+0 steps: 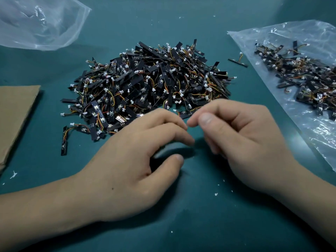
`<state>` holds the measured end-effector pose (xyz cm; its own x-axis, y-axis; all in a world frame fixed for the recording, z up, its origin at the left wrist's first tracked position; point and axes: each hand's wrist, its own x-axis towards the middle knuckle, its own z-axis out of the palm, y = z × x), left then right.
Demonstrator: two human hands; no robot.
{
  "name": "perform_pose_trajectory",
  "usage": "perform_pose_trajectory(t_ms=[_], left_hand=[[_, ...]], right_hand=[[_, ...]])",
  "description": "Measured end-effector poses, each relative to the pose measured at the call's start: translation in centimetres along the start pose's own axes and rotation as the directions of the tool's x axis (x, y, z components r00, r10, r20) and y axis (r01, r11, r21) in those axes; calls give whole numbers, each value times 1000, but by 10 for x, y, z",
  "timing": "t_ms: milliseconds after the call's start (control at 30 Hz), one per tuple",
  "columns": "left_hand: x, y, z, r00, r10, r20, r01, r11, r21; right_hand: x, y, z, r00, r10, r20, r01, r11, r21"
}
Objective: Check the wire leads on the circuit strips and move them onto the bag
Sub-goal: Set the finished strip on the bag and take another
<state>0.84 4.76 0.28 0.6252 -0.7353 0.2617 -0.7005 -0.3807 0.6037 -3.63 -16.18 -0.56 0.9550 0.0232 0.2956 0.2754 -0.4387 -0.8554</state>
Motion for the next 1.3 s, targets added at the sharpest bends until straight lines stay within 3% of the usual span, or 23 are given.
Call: perform_pose_trajectory(t_ms=[100, 267, 367, 467, 633, 733, 800, 1133, 1300], left_hand=[[-2, 0, 1, 996, 59, 71, -70, 985, 160], [-4, 1, 5, 977, 26, 211, -101, 932, 348], [-4, 2, 3, 980, 25, 197, -91, 939, 331], [-3, 3, 2, 984, 39, 172, -92, 945, 314], [-4, 3, 2, 986, 34, 163, -85, 944, 317], [-4, 4, 2, 989, 27, 145, -73, 943, 324], [-5, 3, 3, 992, 14, 128, -56, 942, 332], [-4, 0, 6, 999, -24, 41, 11, 956, 295], [-4, -2, 6, 997, -36, -69, 45, 991, 125]], right_hand=[[-1, -1, 1, 998, -46, 44, 50, 996, -80], [1, 1, -1, 998, 9, -65, -6, 999, 52], [3, 3, -3, 992, 70, -106, -56, 991, 124], [4, 4, -2, 982, 95, -162, -82, 993, 86], [7, 4, 0, 973, 158, -168, -203, 933, -298], [7, -2, 4, 986, 158, -60, -164, 815, -556], [6, -6, 6, 986, 162, -25, -141, 764, -629], [2, -1, 3, 999, 25, 27, -3, 788, -615], [0, -5, 0, 993, -117, -6, 98, 860, -501]])
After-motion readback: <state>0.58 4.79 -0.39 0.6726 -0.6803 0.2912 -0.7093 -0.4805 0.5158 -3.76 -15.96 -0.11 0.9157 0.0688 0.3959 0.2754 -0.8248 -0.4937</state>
